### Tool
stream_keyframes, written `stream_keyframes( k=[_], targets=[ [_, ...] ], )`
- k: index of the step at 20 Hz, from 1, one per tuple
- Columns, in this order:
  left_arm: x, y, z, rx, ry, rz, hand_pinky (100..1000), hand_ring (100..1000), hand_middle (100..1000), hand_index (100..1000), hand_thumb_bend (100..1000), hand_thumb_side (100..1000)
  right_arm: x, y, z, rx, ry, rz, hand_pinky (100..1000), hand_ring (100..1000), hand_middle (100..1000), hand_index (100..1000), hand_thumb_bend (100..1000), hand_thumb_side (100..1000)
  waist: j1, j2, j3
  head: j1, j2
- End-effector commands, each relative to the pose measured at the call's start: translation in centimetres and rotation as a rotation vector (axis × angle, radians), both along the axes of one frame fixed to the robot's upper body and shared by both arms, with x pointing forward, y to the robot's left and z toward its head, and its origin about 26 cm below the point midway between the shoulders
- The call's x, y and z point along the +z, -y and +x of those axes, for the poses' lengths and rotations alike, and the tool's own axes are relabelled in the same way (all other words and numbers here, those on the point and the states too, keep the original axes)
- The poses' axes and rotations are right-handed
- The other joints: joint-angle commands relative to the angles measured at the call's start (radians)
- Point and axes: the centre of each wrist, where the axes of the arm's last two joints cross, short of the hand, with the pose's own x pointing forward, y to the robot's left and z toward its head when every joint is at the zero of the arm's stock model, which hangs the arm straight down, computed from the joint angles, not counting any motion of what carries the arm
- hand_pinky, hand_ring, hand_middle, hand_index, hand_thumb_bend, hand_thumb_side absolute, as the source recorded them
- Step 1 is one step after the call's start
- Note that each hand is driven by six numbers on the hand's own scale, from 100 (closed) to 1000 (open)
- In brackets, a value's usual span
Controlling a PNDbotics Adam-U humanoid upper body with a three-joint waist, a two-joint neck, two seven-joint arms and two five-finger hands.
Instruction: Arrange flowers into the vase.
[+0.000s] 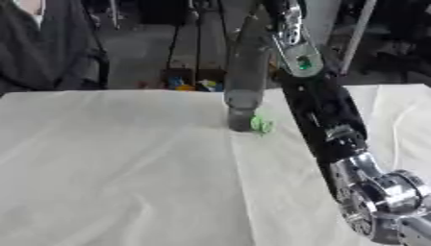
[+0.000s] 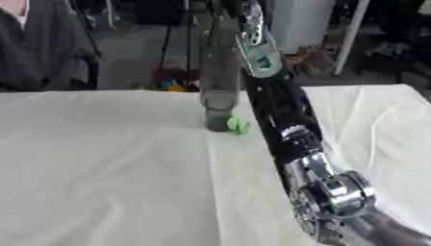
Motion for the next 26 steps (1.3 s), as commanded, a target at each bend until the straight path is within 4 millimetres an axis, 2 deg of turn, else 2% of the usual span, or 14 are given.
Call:
stream_keyframes(
  k=[1,5,6,7,8,9,10,11,12,14,17,26],
  targets=[
    [0.8,-0.2,0.1,-0.004,0.025,0.010,919,677,755,641,1000,515,1.6,0.9,-0.3,-0.036,0.022,-0.030,109,437,286,432,100,654,0.004,-0.016,-0.001,0.001,-0.013],
    [0.7,-0.3,0.1,-0.001,0.021,0.011,920,677,755,641,1000,515,1.3,1.4,0.0,-0.070,-0.072,-0.124,290,566,420,564,100,698,0.002,-0.018,-0.004,0.003,-0.011],
    [0.7,-0.4,0.1,0.000,0.020,0.011,920,677,755,641,1000,515,1.4,1.5,0.0,-0.077,-0.098,-0.154,290,566,429,574,100,697,0.002,-0.018,-0.006,0.004,-0.010],
    [0.6,-0.4,0.1,0.001,0.019,0.011,920,677,755,641,1000,515,1.4,1.7,0.0,-0.085,-0.119,-0.184,381,631,512,645,100,698,0.001,-0.019,-0.008,0.005,-0.010],
    [0.6,-0.4,0.0,0.002,0.018,0.011,920,677,755,641,1000,515,1.5,2.0,0.0,-0.095,-0.141,-0.217,428,667,549,671,100,692,0.001,-0.020,-0.011,0.006,-0.010],
    [0.6,-0.5,0.0,0.003,0.018,0.011,920,677,755,641,1000,515,1.7,2.3,-0.1,-0.105,-0.156,-0.243,457,692,570,686,100,692,0.000,-0.020,-0.013,0.007,-0.009],
    [0.6,-0.5,0.0,0.004,0.017,0.011,920,677,755,641,1000,515,1.8,2.5,-0.1,-0.115,-0.167,-0.261,531,741,614,708,100,687,0.000,-0.021,-0.014,0.008,-0.009],
    [0.5,-0.5,0.0,0.005,0.017,0.012,920,677,755,641,1000,515,2.0,2.8,-0.2,-0.125,-0.175,-0.278,554,754,627,716,100,684,0.000,-0.022,-0.016,0.008,-0.009],
    [0.5,-0.6,0.0,0.006,0.016,0.012,920,677,755,641,1000,515,2.1,3.0,-0.2,-0.135,-0.180,-0.292,638,801,676,738,100,678,0.000,-0.023,-0.018,0.009,-0.009],
    [0.5,-0.6,0.0,0.008,0.014,0.012,920,677,755,641,1000,515,2.3,3.5,-0.3,-0.151,-0.191,-0.319,710,844,714,754,100,676,0.000,-0.025,-0.022,0.010,-0.009],
    [0.4,-0.6,-0.1,0.010,0.013,0.013,919,677,755,641,1000,515,2.4,4.0,-0.3,-0.168,-0.206,-0.358,777,888,756,771,100,671,0.000,-0.027,-0.025,0.012,-0.008],
    [0.3,-0.8,-0.1,0.014,0.012,0.014,920,677,755,641,1000,516,2.0,5.1,-0.1,-0.188,-0.273,-0.468,848,950,815,834,100,682,-0.002,-0.029,-0.025,0.016,-0.008]
  ],
)
